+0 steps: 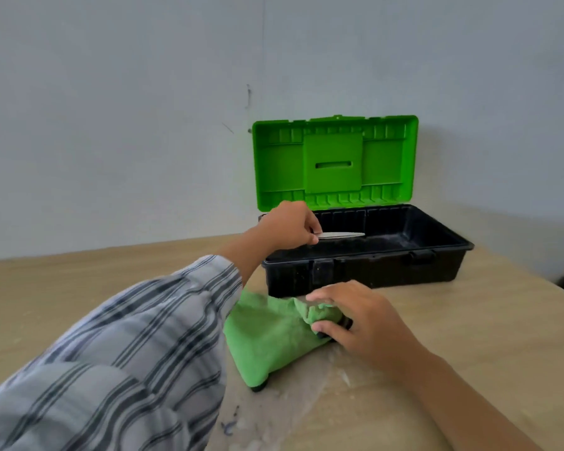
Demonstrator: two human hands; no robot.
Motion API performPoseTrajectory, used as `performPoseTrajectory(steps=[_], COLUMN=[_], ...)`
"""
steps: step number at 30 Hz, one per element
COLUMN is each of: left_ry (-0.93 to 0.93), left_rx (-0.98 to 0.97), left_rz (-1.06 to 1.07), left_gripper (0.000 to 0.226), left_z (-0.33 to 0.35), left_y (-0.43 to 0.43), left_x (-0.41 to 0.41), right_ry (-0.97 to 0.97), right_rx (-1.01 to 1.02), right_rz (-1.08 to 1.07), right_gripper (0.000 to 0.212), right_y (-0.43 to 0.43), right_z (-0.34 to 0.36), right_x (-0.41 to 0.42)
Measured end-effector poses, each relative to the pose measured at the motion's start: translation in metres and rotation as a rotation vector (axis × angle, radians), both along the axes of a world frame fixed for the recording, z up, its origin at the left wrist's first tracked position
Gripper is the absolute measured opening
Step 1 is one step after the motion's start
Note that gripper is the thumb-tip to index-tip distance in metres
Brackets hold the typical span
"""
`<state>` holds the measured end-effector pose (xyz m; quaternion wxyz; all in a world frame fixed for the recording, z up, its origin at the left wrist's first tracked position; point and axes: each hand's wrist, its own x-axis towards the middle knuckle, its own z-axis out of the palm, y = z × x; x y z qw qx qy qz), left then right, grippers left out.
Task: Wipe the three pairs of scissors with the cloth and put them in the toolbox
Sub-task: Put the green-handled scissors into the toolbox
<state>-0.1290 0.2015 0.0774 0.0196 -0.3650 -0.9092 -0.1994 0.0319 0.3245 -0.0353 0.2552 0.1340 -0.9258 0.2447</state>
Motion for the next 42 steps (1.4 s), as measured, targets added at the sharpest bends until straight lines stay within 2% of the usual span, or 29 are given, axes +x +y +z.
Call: performPoseTrajectory(steps=[6,11,15,20,22,24,33,42], left_ry=[0.017,-0.012,-0.048,-0.096,-0.094,-0.065,-0.055,-0.048], left_rx=[-0.143,-0.218,-0.249,-0.253,-0.212,-0.13,0.186,0.262], left_rz=[-0.008,0.025,0.021,-0.004,-0.016,-0.027,0.006,0.232], left_gripper=[0.027,0.01,0.023,0.023,0.018,0.022,0.02,0.009], left_z=[-0.022,-0.048,-0.057,-0.058,-0.056,-0.047,-0.004,-0.018], left_y=[0.05,0.073,0.078,0.076,0.072,0.065,-0.03,-0.183], left_x=[-0.031,-0.046,-0.055,-0.058,-0.058,-0.054,-0.005,0.043], right_ry=[0.057,0.074,0.07,0.067,0.059,0.043,0.024,-0.03], right_rx=[0.012,-0.019,-0.017,-0.033,-0.038,-0.027,-0.013,0.022], right_rz=[0.007,0.028,0.04,0.035,0.028,0.015,-0.021,-0.092], right_gripper=[0.03,0.03,0.031,0.031,0.031,0.033,0.036,0.027], right_y=[0.003,0.006,0.008,0.008,0.009,0.008,0.005,-0.023], right_z=[-0.009,-0.009,-0.011,-0.011,-0.011,-0.011,-0.01,0.011], right_x=[-0.006,-0.007,-0.009,-0.01,-0.01,-0.01,-0.008,0.008])
